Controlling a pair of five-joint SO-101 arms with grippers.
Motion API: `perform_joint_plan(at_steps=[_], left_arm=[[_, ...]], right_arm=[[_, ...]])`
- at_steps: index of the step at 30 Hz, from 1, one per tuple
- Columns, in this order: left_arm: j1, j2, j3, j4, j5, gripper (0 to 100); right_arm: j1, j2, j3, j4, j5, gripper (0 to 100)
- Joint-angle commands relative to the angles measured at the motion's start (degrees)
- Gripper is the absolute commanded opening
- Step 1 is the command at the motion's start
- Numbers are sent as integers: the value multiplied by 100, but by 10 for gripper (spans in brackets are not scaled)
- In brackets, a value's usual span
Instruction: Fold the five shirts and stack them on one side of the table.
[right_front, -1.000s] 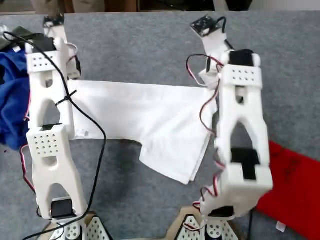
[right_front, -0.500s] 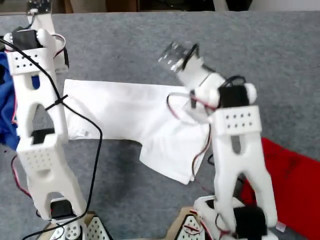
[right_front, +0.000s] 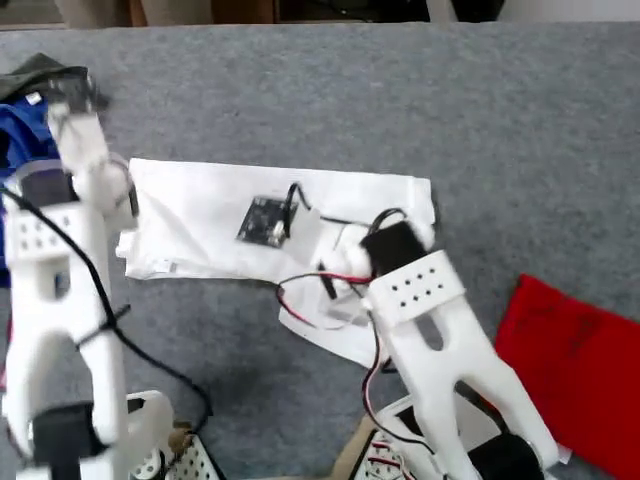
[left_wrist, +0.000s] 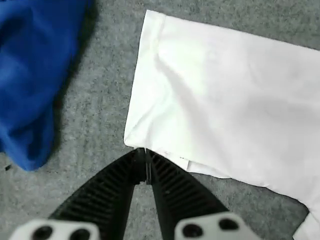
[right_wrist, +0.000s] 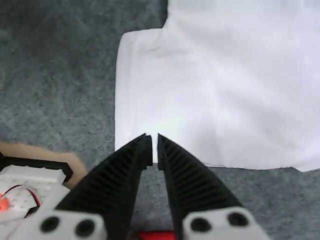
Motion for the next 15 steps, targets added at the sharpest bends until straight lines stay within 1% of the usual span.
perform_joint_plan(at_steps=[1, 3, 5, 8, 11, 15], left_arm=[[-273, -541, 1477, -1486, 53, 20], [-448, -523, 1855, -2119, 53, 20], [-624, -497, 2022, -2488, 53, 20], [-782, -462, 2031, -2567, 53, 20], [-782, -347, 2048, -2567, 53, 20], [-782, -84, 2022, -2629, 44, 20]], right_arm=[[-110, -207, 286, -44, -79, 157], [-110, -207, 479, -88, -79, 170], [-127, -207, 708, -229, -70, 167], [-295, -207, 1068, -519, -105, 169], [-585, -171, 1376, -835, -114, 170], [-743, -163, 1719, -1231, -325, 171]])
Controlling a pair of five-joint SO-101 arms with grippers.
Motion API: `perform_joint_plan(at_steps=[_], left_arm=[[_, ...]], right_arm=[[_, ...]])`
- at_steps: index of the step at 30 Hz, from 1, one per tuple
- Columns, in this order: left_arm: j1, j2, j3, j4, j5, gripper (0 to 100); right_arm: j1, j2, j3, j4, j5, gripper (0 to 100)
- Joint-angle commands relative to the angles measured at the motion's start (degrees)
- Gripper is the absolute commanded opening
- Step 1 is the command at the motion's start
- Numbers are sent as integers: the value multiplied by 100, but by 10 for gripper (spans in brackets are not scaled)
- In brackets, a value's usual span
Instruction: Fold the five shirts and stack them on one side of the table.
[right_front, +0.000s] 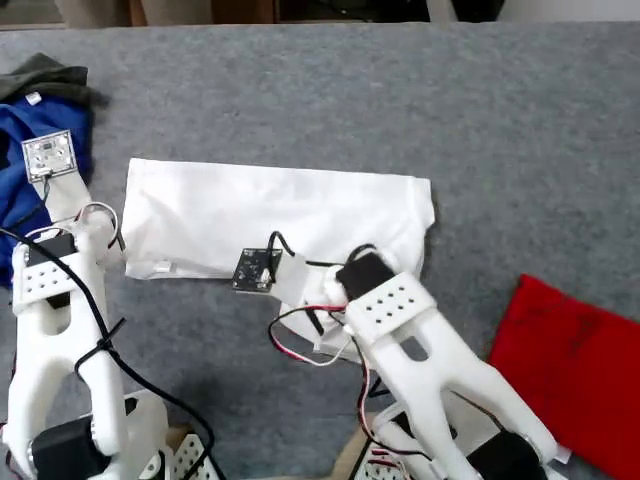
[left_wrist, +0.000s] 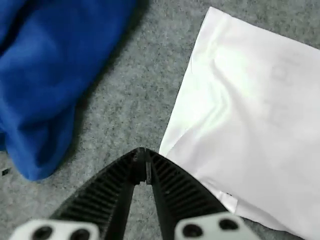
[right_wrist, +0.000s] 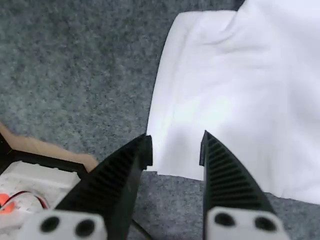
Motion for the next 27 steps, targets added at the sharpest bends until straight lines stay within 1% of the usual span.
perform_joint_plan(at_steps=[1, 4, 8, 10, 14, 16, 18, 20, 27], left_arm=[[-44, 163, -18, -255, 26, 20], [-62, 400, -9, -448, 26, 21], [-35, 681, -141, -440, 26, 21], [-35, 848, -211, -440, 26, 21], [-44, 1121, -369, -413, 26, 21], [-44, 1226, -387, -440, 26, 21], [-35, 1270, -387, -448, 26, 21], [-35, 1279, -387, -448, 26, 21], [-35, 1297, -387, -448, 26, 21]], right_arm=[[-171, -163, 189, -237, -193, 171], [-171, -163, 277, -255, -237, 171], [-171, 48, 295, -281, -220, 171], [-171, 330, 347, -457, -220, 171], [-171, 892, 541, -1187, -255, 171], [-171, 1121, 549, -1398, -273, 185], [-171, 1288, 541, -1503, -273, 218], [-171, 1429, 541, -1600, -273, 231], [-163, 1736, 497, -1749, -273, 210]])
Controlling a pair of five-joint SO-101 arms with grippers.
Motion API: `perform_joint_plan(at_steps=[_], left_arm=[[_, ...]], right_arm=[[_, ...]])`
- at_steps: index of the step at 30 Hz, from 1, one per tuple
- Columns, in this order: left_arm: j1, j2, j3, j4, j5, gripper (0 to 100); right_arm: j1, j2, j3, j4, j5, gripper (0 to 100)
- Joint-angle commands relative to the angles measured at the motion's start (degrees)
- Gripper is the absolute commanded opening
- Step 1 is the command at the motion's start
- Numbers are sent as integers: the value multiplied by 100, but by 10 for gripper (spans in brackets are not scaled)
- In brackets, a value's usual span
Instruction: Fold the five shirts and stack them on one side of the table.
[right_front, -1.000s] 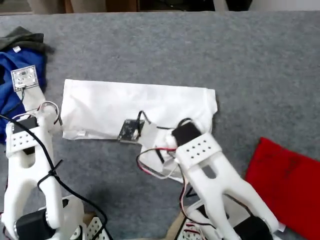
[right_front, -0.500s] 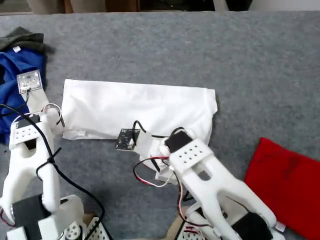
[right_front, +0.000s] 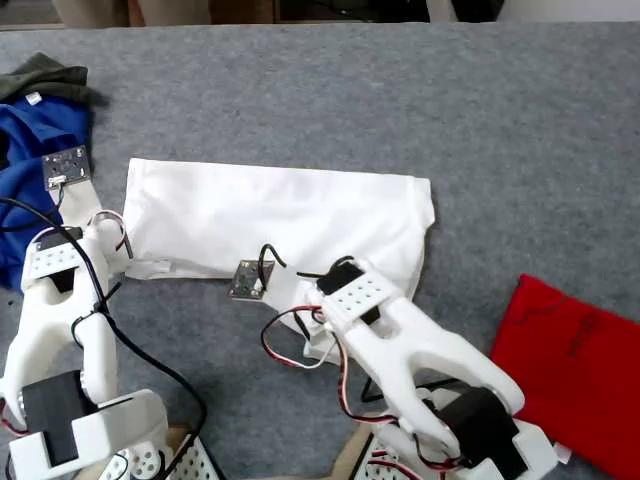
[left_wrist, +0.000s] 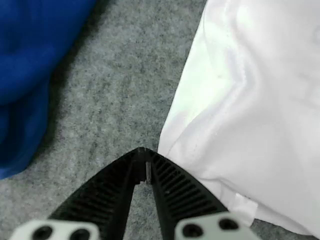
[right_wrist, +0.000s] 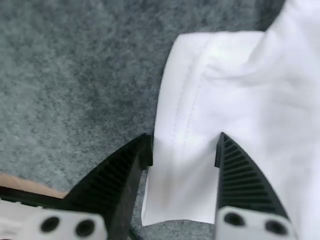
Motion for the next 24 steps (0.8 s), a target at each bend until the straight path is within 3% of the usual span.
perform_joint_plan(at_steps=[1, 18, 24], left_arm=[[-26, -13, -281, -88, 26, 21], [-26, -13, -281, -88, 9, 21], [-26, -13, -281, -88, 9, 21]], right_arm=[[-48, 145, -4, -114, -35, 210], [910, 954, -593, -9, -9, 5], [1007, 936, -1174, 123, -18, 4]])
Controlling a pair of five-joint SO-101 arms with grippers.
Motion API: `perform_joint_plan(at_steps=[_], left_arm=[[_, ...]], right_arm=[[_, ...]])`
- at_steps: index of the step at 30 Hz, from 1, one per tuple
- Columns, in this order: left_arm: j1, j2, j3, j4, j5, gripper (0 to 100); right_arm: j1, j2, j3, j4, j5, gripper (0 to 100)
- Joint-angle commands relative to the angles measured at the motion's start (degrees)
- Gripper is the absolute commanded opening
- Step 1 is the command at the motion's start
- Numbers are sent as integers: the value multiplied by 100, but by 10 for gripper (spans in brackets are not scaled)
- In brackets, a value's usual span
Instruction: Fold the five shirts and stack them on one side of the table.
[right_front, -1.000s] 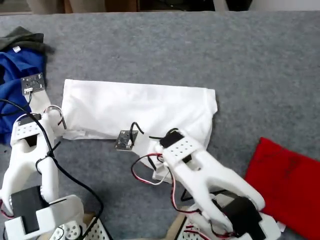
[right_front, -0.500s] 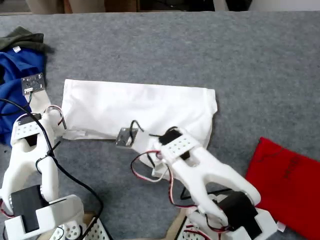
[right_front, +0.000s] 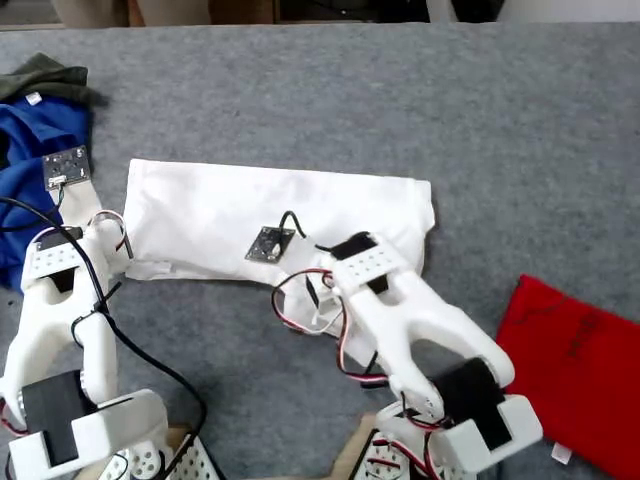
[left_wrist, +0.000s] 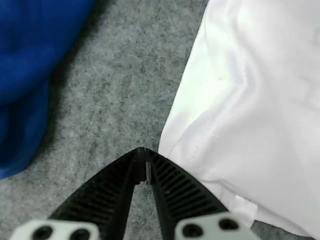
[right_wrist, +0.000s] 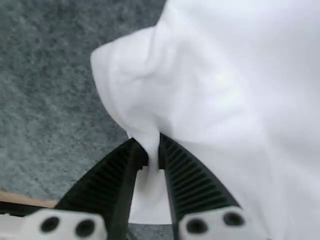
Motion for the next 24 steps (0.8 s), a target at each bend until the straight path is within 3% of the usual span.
perform_joint_plan(at_steps=[1, 11, 18, 24], left_arm=[[-18, -4, -281, -88, 9, 21], [-18, -4, -281, -88, 0, 21], [-18, -4, -281, -88, 0, 21], [-18, -4, -281, -88, 0, 21]], right_arm=[[215, 57, -567, 264, -9, 4], [1095, 268, -3275, 1697, 651, 4], [1288, 1622, -5007, 1846, 1240, 4], [1209, 2870, -6870, 2576, 2154, 4]])
